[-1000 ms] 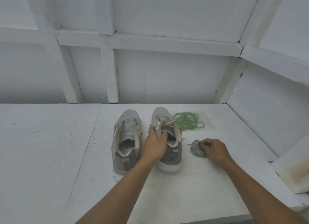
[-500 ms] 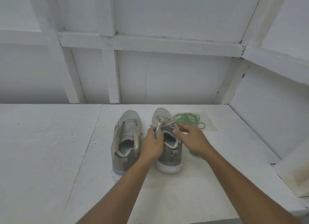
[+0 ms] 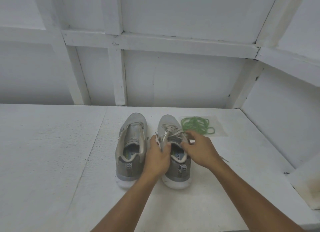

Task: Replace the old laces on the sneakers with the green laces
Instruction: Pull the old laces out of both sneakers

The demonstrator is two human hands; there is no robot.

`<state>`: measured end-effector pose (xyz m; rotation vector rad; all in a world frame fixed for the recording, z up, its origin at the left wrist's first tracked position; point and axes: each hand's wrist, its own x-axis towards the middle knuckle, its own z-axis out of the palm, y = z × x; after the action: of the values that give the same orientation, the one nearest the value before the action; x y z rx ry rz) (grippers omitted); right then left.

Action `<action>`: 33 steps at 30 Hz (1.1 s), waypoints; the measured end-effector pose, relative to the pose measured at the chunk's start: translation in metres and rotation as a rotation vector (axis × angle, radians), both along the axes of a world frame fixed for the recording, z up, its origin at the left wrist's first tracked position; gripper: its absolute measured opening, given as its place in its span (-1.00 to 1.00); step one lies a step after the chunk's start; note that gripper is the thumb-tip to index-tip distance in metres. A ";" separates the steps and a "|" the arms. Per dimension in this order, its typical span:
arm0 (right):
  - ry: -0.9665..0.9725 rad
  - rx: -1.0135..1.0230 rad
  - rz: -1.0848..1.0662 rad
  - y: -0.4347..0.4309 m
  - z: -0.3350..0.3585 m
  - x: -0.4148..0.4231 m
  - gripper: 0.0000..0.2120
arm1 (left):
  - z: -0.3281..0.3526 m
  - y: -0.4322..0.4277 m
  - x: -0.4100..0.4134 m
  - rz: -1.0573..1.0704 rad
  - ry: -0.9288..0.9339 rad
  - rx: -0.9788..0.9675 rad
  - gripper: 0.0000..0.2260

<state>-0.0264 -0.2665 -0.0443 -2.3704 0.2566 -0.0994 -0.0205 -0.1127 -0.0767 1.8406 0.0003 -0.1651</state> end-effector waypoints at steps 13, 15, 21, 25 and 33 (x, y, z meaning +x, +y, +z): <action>-0.269 -0.439 0.362 0.014 0.006 0.036 -0.91 | -0.006 -0.011 0.012 0.225 -0.147 0.021 -0.77; -0.290 -0.442 0.380 0.013 0.004 0.038 -0.88 | -0.008 -0.012 0.013 0.237 -0.164 0.020 -0.74; -0.308 -0.460 0.353 0.006 0.010 0.039 -0.90 | -0.008 -0.016 0.012 0.282 -0.110 -0.006 -0.74; -0.396 -0.398 0.021 -0.008 0.027 0.045 -0.95 | -0.007 -0.017 0.011 0.294 -0.075 0.007 -0.75; -0.234 -0.550 0.404 0.012 0.016 0.039 -0.77 | -0.010 -0.017 0.013 0.279 -0.100 -0.011 -0.76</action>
<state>0.0122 -0.2547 -0.0287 -2.8660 -0.4152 -0.2817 -0.0074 -0.1302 -0.0867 1.8150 0.1854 0.1224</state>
